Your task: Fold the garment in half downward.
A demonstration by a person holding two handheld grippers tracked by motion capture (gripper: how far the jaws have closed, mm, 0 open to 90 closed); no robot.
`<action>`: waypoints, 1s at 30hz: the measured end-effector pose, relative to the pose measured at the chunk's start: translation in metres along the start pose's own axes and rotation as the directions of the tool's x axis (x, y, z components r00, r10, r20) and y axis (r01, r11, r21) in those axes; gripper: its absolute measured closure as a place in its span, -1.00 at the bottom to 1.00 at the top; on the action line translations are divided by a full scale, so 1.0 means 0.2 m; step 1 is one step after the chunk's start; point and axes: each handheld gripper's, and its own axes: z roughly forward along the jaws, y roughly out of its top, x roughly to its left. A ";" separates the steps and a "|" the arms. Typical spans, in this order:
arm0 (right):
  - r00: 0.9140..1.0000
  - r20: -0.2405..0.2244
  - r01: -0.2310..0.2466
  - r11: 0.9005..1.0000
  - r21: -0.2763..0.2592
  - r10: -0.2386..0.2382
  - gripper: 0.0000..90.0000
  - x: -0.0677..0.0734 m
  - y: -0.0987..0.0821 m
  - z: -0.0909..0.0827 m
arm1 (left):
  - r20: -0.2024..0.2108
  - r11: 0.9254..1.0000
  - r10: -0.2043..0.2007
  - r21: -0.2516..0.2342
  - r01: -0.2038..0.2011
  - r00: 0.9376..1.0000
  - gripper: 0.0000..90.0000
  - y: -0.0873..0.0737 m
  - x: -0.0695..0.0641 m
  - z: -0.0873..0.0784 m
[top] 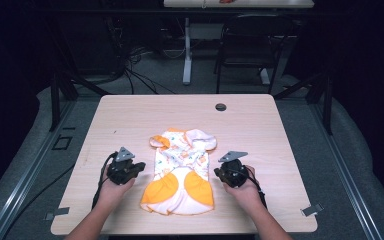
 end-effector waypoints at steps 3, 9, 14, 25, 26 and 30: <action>1.000 -0.001 0.010 1.000 0.018 -0.010 0.99 0.00 0.07 0.06 | 0.016 1.000 -0.004 0.007 0.004 1.000 0.99 0.04 -0.01 0.05; 1.000 -0.016 0.027 0.999 0.040 -0.027 0.99 0.01 0.19 0.17 | 0.043 0.999 0.014 0.047 -0.016 0.999 0.99 0.14 -0.08 0.21; 0.999 -0.004 0.032 0.997 0.072 -0.032 0.99 0.03 0.20 0.26 | 0.040 0.995 0.041 0.087 -0.044 0.998 0.99 0.14 -0.10 0.28; 0.997 -0.018 0.073 0.992 0.101 -0.072 1.00 0.04 0.18 0.25 | 0.076 0.993 0.058 0.096 -0.065 0.995 1.00 0.10 -0.11 0.25; 0.996 -0.020 0.083 0.990 0.111 -0.081 1.00 0.05 0.18 0.24 | 0.079 0.992 0.064 0.099 -0.072 0.995 0.99 0.09 -0.12 0.25; 0.993 -0.027 0.116 0.987 0.114 -0.114 1.00 0.08 0.15 0.22 | 0.088 0.991 0.077 0.099 -0.085 0.993 0.99 0.07 -0.14 0.22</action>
